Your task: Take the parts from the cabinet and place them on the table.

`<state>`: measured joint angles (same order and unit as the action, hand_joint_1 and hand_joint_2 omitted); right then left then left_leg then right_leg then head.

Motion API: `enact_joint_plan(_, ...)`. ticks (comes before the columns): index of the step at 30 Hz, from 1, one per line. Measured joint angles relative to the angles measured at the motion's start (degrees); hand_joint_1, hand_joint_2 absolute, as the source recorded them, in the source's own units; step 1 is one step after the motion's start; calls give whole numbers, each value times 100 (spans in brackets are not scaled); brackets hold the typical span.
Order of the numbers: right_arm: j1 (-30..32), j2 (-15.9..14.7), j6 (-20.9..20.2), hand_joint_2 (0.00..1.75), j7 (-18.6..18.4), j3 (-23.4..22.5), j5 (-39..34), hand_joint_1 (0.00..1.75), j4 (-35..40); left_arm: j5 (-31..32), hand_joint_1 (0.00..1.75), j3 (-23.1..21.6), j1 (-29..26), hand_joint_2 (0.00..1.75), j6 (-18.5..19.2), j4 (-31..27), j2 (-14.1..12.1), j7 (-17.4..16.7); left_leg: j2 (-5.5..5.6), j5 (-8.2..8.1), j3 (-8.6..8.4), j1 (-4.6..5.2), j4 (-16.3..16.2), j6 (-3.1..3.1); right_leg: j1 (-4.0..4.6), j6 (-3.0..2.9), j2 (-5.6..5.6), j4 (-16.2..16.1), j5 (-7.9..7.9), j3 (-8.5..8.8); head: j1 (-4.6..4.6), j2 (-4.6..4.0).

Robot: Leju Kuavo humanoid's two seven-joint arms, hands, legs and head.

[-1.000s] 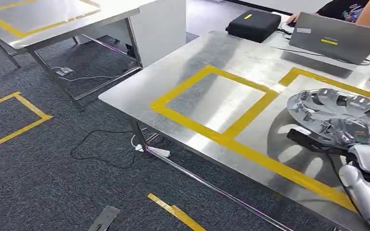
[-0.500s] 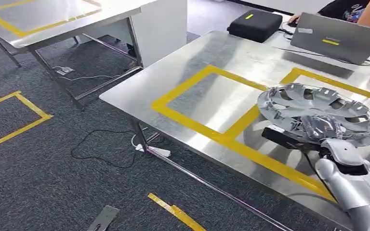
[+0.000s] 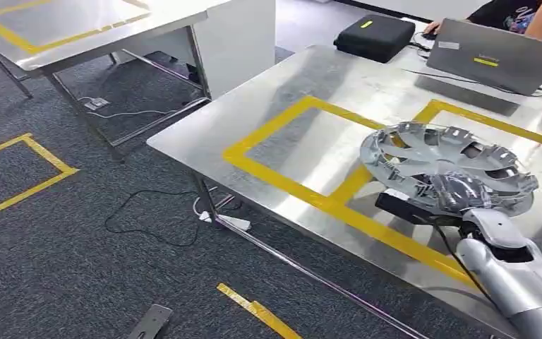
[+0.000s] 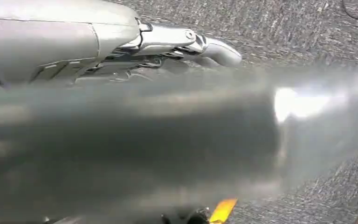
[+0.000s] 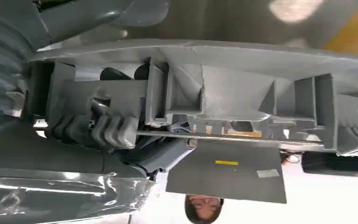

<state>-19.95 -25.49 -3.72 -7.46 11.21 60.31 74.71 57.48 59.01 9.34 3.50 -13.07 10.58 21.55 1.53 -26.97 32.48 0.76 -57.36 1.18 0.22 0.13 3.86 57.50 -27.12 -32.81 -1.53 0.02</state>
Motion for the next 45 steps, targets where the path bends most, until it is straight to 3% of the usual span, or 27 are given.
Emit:
enact_joint_plan(7, 356, -408, -432, 175, -609, 17, 408, 0, 441, -78, 0, 0, -25, 0, 26, 0, -22, 9, 3, 1, 12, 10, -1, 2, -11, 2, -1, -1, 1, -10, 2, 0)
enact_joint_plan(11, 704, -866, -973, 175, -811, -70, 516, 0, 1096, -147, 0, 0, -50, 0, 15, 0, -33, 55, 6, -1, 14, 12, -1, 4, -14, 4, -7, -2, -2, -13, 2, 0)
enact_joint_plan(18, 1142, -1529, -1411, 175, -791, -395, 378, 0, 1905, -216, 0, 2, -76, 0, 2, 0, -48, 103, 5, -5, 18, 12, -1, 7, -15, 11, -2, -2, -8, -19, 0, 0)
enact_joint_plan(27, 1358, -2103, -1825, 175, -636, -573, -59, 0, 2503, -286, 0, 2, -95, 0, 4, 0, -79, 157, 5, -5, 17, 12, -1, 7, -14, 11, 0, -1, -8, -18, 0, 0)
enact_joint_plan(30, 1412, -2311, -2101, 175, -509, -627, -574, 0, 2697, -345, 0, 4, -106, 0, 2, 0, -87, 188, 5, -4, 18, 13, -1, 7, -17, 11, -4, -1, -8, -18, 2, 0)
enact_joint_plan(33, 1448, -2812, -2476, 175, -380, -797, -2035, 0, 3052, -426, 0, 22, -151, 0, -2, 0, -120, 269, 5, -5, 19, 16, -1, 7, -19, 13, -1, -1, -9, -20, 4, 0)
enact_joint_plan(35, 1459, -3125, -2548, 175, -430, -957, -2568, 0, 3282, -452, 0, 24, -180, 0, 0, 0, -138, 299, 5, -6, 19, 16, -1, 9, -19, 14, -1, -1, -11, -20, 2, 0)
enact_joint_plan(37, 1483, -3320, -2455, 175, -443, -1068, -2708, 0, 3433, -474, 0, 26, -199, 0, 0, 0, -144, 328, 5, -7, 19, 16, -1, 9, -19, 14, -2, -1, -13, -20, 2, 0)
enact_joint_plan(39, 1706, -3386, -2033, 175, -373, -1200, -2717, 0, 3600, -536, 0, 42, -217, 0, 0, 0, -146, 369, 6, -7, 19, 15, -1, 10, -18, 12, -6, -2, -16, -19, 4, 0)
enact_joint_plan(41, 2179, -3347, -1281, 175, -99, -1453, -2349, 0, 3918, -649, 0, 107, -249, 0, 4, 0, -144, 450, 11, -12, 18, 14, -1, 16, -17, 8, -14, -2, -24, -17, 7, 0)
enact_joint_plan(43, 2677, -3000, -366, 175, 272, -1676, -1675, 0, 4195, -728, 0, 188, -302, 0, 7, 2, -140, 522, 19, -22, 15, 10, -5, 21, -11, 11, -16, -10, -24, -9, -2, 0)
enact_joint_plan(45, 2677, -3000, -366, 175, 272, -1676, -1675, 0, 4195, -728, 0, 188, -302, 0, 7, 2, -140, 522, 19, -22, 15, 10, -5, 21, -11, 11, -16, -10, -24, -9, -2, 0)
